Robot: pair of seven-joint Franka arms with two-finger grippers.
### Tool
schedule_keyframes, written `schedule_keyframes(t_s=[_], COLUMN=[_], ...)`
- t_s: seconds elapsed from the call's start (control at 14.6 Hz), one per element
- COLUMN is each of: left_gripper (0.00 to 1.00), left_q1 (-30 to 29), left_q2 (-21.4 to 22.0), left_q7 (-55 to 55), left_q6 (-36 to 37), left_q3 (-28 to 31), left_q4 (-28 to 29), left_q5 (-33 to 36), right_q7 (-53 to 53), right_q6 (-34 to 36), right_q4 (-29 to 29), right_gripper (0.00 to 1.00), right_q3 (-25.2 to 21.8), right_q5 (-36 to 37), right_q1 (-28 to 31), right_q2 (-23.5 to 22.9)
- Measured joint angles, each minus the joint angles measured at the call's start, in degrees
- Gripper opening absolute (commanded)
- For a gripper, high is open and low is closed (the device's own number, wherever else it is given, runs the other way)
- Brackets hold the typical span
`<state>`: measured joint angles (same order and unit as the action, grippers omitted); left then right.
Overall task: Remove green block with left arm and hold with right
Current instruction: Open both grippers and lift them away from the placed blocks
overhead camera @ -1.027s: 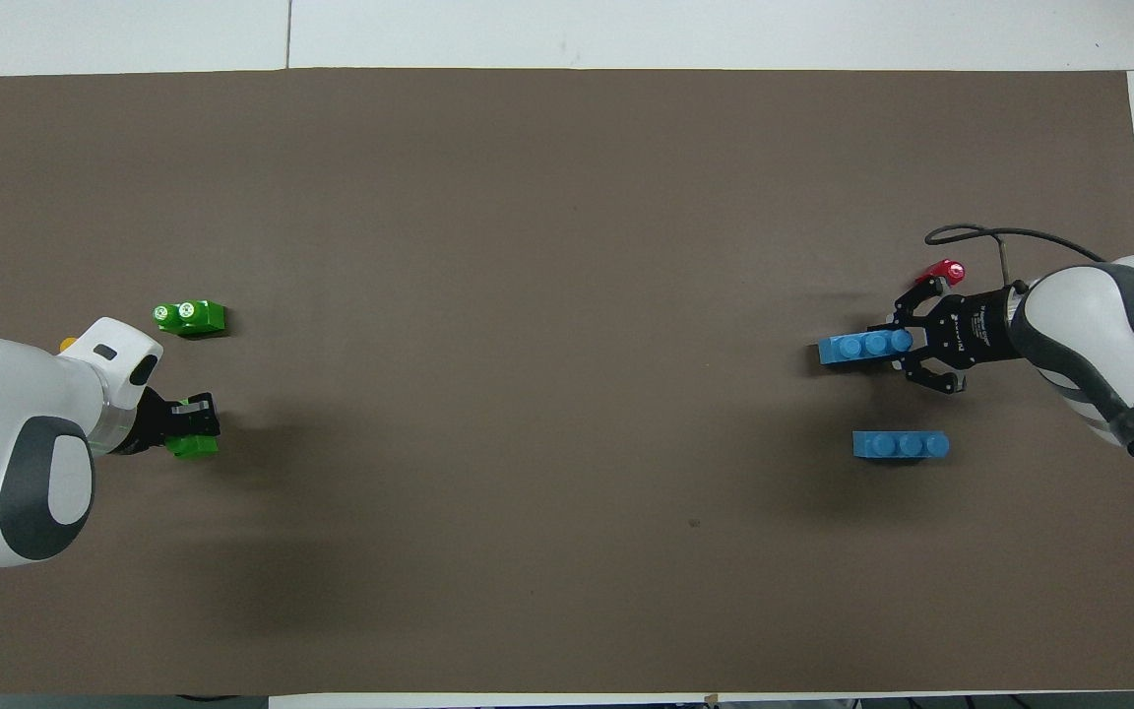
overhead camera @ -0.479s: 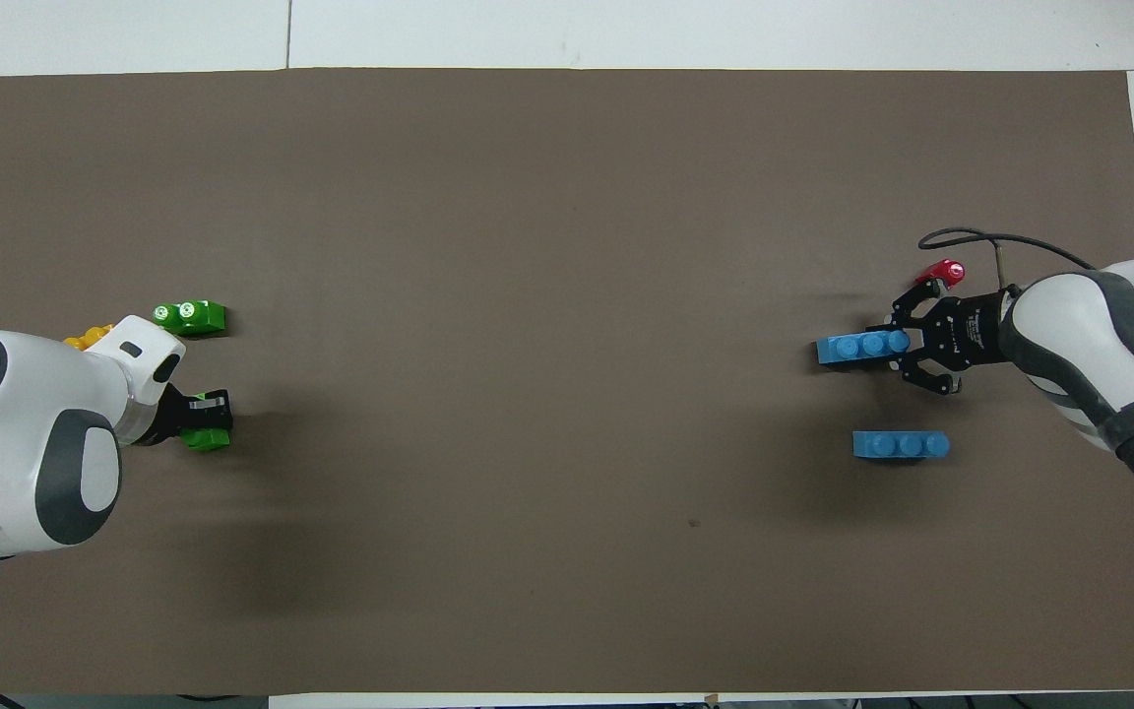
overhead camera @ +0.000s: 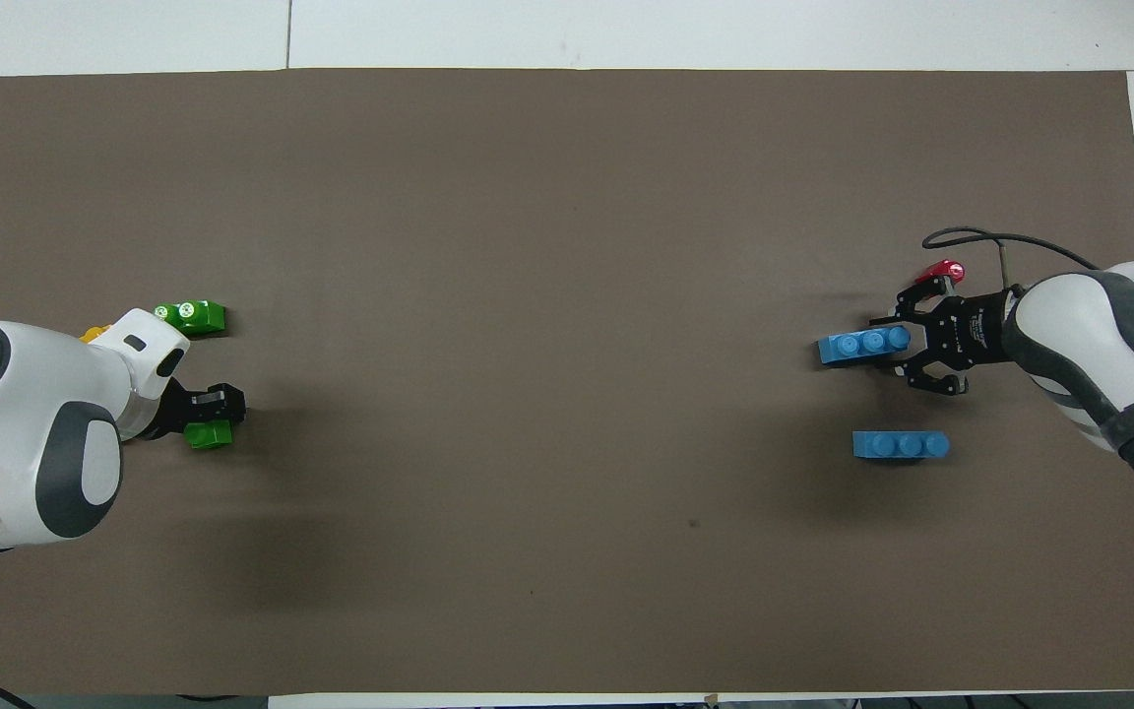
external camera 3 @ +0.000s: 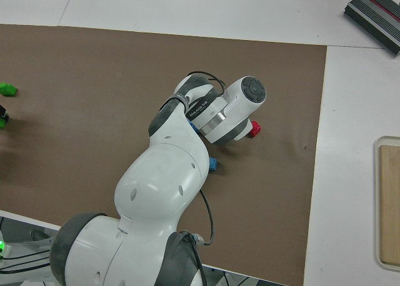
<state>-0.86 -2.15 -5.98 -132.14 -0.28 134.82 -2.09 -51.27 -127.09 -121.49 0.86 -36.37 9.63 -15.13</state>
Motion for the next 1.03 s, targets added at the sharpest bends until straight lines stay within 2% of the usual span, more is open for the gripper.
schedule_keyframes(t_s=[0.21,0.68,0.89,1.03], left_gripper=[1.0,1.0,1.0,1.0], left_q1=[-0.1,-1.1,-2.3,-3.3], left_q2=[0.3,4.2,4.8,4.7], left_q7=[0.0,0.0,-0.1,-0.1], left_q6=[7.2,19.8,22.4,27.8], left_q3=[0.2,1.0,1.6,1.8], left_q4=[-5.1,-14.3,-19.9,-25.4], left_q5=[0.0,0.0,0.0,0.0], right_q7=[-0.2,-7.3,-8.0,-7.3], right_q6=[0.6,9.7,12.7,13.4], right_q4=[1.0,7.4,11.1,13.3], right_gripper=[0.94,0.96,0.98,0.98], right_q3=[0.0,0.1,0.0,0.2], right_q5=[0.0,0.1,4.1,7.5], right_q1=[0.0,-0.1,0.0,-0.2], right_q2=[0.4,4.1,6.0,7.8])
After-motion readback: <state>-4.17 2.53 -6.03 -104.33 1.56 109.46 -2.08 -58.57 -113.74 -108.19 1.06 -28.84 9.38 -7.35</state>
